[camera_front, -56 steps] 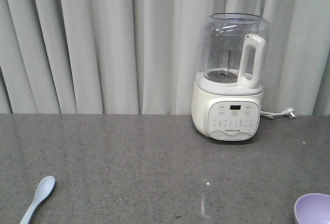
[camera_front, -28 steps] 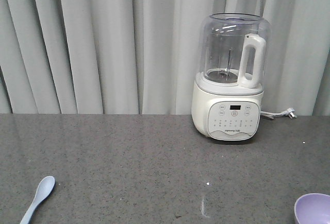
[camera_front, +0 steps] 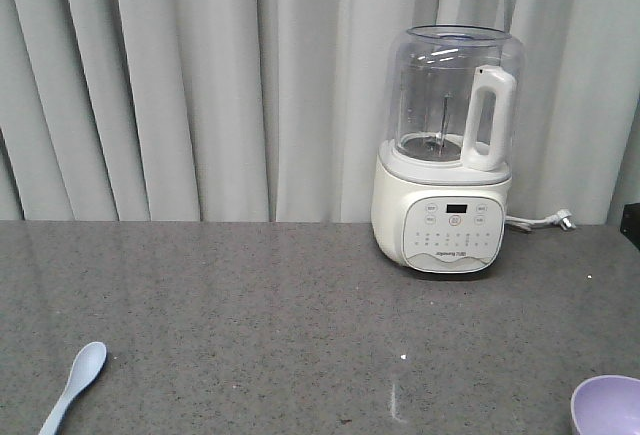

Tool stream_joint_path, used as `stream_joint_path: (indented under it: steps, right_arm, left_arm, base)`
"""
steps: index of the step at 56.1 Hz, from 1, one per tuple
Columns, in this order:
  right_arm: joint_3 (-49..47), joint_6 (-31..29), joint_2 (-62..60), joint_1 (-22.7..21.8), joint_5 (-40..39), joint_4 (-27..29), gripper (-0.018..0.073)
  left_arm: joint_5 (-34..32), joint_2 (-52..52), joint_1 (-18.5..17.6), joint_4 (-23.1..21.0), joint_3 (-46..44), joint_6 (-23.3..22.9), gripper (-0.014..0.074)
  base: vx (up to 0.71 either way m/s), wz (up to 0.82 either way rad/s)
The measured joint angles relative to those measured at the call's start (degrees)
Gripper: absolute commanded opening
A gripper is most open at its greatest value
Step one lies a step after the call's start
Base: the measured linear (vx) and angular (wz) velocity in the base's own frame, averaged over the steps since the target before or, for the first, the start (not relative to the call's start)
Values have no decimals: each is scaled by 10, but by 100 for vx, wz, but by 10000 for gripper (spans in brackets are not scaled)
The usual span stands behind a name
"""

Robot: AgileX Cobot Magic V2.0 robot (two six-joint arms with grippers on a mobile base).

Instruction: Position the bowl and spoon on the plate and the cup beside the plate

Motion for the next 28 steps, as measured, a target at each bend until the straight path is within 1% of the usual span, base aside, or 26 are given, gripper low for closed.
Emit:
stream_joint_path:
  steps: [9, 16, 18, 22, 25, 28]
  right_arm:
    - [0, 4, 0, 0, 15, 0, 569]
    - [0, 4, 0, 0, 19, 0, 565]
    - [0, 4, 0, 0, 19, 0, 565]
    - [0, 4, 0, 0, 22, 0, 565]
    - [0, 4, 0, 0, 26, 0, 565]
    - [0, 4, 0, 0, 32, 0, 565]
  left_arm:
    - [135, 65, 0, 0, -60, 9, 594]
    - [254, 150, 0, 0, -131, 15, 594]
    - [301, 179, 0, 0, -158, 15, 594]
    - [371, 240, 0, 0, -195, 16, 594]
    - [407, 280, 0, 0, -211, 16, 594]
    - [426, 323, 0, 0, -218, 17, 594]
  base:
    - [0, 0]
    - [0, 0]
    - [0, 0]
    - [0, 0]
    - [0, 0]
    - [0, 0]
